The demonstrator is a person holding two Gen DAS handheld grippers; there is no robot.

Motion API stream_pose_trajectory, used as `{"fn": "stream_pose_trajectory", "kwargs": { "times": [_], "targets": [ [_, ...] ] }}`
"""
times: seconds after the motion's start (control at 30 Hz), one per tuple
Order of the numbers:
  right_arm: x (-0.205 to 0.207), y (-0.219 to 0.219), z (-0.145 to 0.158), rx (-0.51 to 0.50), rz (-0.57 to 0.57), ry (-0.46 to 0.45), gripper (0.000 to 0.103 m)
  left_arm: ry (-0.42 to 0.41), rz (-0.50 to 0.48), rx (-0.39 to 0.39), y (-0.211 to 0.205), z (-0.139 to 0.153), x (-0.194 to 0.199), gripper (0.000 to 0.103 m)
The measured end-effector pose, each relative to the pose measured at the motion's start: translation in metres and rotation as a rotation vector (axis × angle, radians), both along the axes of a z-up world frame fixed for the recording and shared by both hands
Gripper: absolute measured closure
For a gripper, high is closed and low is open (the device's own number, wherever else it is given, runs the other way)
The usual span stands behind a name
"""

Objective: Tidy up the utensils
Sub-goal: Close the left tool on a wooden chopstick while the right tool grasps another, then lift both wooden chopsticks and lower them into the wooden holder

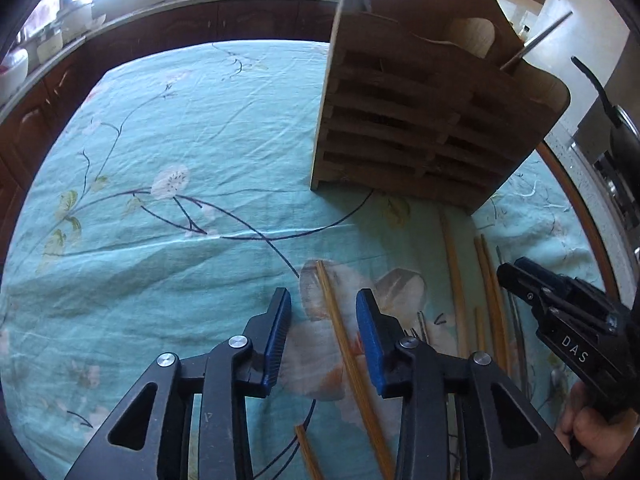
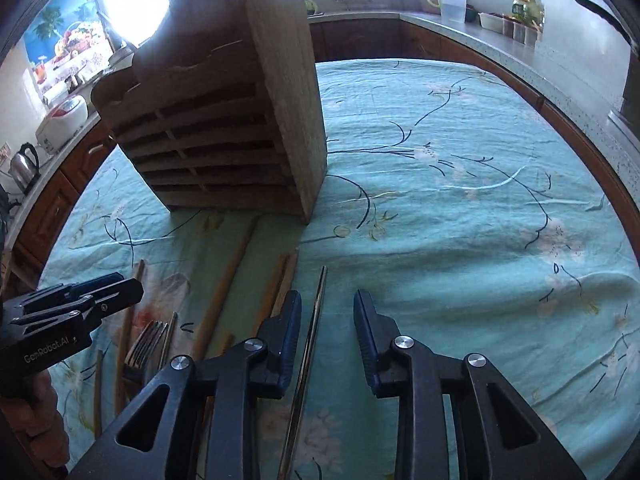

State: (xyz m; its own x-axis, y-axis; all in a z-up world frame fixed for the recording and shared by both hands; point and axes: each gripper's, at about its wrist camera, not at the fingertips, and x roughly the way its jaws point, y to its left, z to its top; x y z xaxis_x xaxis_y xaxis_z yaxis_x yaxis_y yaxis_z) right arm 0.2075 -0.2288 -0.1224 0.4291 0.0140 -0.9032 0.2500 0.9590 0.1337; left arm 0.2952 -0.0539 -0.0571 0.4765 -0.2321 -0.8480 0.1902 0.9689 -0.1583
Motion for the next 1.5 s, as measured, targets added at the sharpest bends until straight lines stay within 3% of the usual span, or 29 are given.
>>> {"fn": "stream_pose_trajectory", "kwargs": {
  "times": [0.13,0.2,0.37,0.6,0.83,1.27,1.5],
  "targets": [
    [0.004,0.011,-0.001,-0.073,0.047,0.017,0.080,-0.055,-0.022,0.091,-0.018,-0.005,-0.002,0.087],
    [0.004,0.013,0.000,-0.069,0.062,0.013,0.093,-0.063,-0.035,0.090,-0.023,-0.007,-0.003,0.095],
    [0.001,0.008,0.000,-0.021,0.044,0.003,0.098,-0.041,-0.023,0.032,-0.021,-0.008,-0.003,0.100],
    [-0.018,-0.006,0.028,0.105,-0.002,-0.074,0.099,-0.025,-0.002,-0.129,0.005,0.008,-0.013,0.100],
    [-0.036,-0.012,0.076,0.150,-0.009,-0.186,0.099,-0.087,-0.013,-0.254,0.035,0.049,-0.047,0.100],
    [-0.066,-0.015,0.174,0.134,-0.021,-0.432,0.099,-0.287,-0.039,-0.355,0.089,0.134,-0.123,0.100],
    [-0.072,-0.019,0.199,0.113,-0.031,-0.497,0.099,-0.368,-0.032,-0.374,0.107,0.153,-0.148,0.100]
  ]
}}
